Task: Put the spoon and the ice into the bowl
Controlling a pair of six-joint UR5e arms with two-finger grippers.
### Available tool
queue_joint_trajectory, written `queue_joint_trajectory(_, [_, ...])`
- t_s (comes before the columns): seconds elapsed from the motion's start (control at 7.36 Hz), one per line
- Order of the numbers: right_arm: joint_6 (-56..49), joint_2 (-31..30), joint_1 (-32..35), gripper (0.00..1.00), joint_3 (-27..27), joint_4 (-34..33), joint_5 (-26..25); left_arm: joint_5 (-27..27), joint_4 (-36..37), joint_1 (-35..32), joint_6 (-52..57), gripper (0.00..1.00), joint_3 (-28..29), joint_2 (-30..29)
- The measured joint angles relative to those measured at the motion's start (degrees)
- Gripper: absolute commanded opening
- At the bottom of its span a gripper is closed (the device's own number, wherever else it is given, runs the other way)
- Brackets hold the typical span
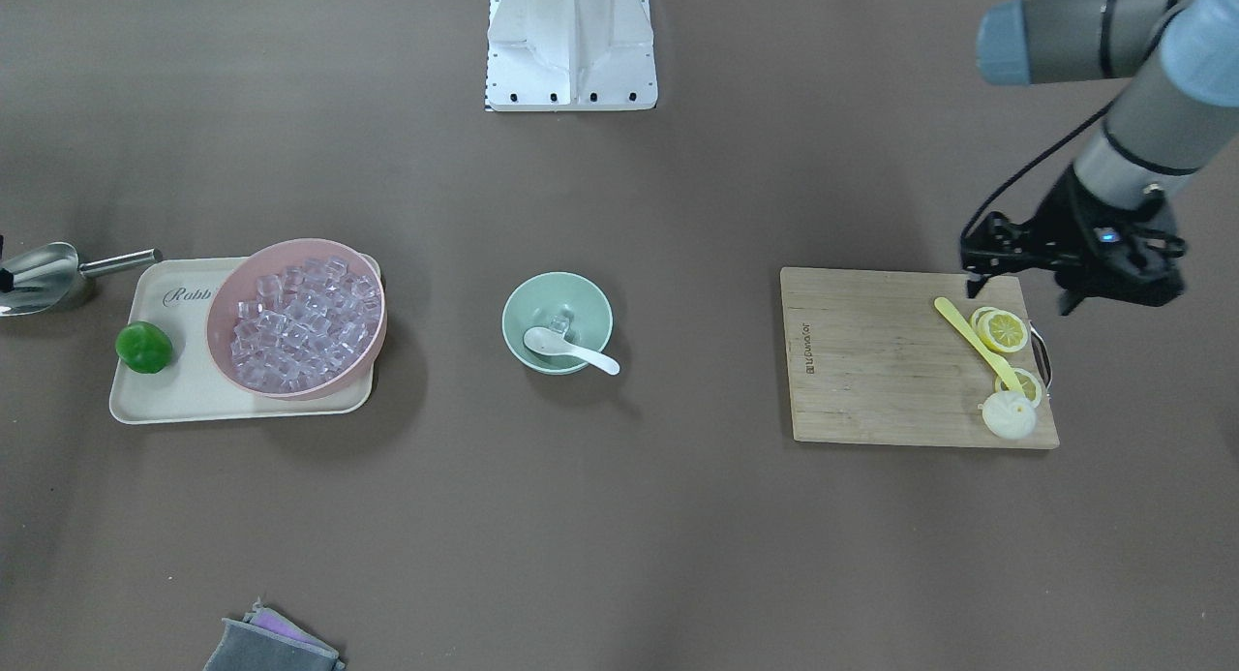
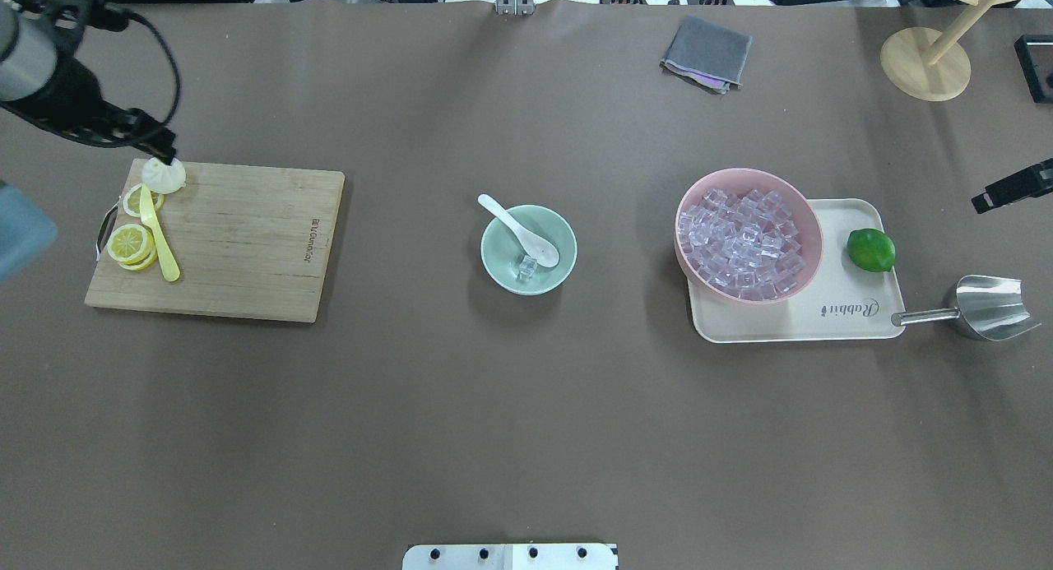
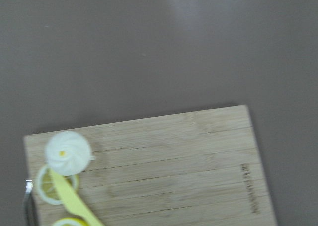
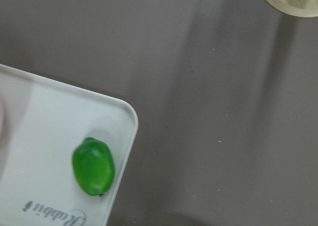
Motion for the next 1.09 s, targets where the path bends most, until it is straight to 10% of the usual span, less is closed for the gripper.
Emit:
queue_joint_trajectory(0.41, [-10.92,0.17,7.7,1.0,-7.27,-0.31,1.93,-6.5,-0.56,-11.34,24.23,0.98,0.85,13.42])
queue_joint_trajectory(1.09, [-12.15,3.57,8.87,1.0,-8.28,-6.12,2.06,-14.72,-0.49,-17.8,25.71,0.98,4.83,16.45])
